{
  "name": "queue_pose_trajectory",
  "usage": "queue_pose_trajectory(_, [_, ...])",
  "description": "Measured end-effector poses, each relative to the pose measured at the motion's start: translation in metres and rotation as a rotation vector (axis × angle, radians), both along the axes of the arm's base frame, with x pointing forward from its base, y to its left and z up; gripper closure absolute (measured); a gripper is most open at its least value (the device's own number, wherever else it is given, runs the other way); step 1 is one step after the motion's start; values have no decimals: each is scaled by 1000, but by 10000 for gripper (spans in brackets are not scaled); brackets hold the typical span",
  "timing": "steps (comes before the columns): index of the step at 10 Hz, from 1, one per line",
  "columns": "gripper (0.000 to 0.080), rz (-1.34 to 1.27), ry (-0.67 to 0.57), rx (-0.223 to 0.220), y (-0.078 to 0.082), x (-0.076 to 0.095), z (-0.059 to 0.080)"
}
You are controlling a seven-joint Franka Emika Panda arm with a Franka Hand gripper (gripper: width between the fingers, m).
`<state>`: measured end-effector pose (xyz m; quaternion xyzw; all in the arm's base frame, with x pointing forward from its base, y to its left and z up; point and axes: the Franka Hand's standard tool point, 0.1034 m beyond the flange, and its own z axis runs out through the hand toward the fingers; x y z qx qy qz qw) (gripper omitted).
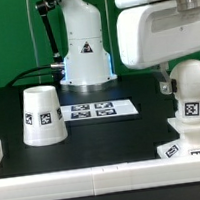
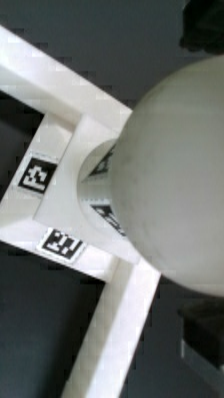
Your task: Assemble lamp
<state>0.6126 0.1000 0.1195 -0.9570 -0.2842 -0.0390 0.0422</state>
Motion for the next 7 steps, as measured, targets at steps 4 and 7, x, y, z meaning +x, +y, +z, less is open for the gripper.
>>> queue_pose_trajectory(4, [101,386,-49,-66,4,1,0])
queue_pose_trajectory(7, [101,643,-45,-106,0,4,-3])
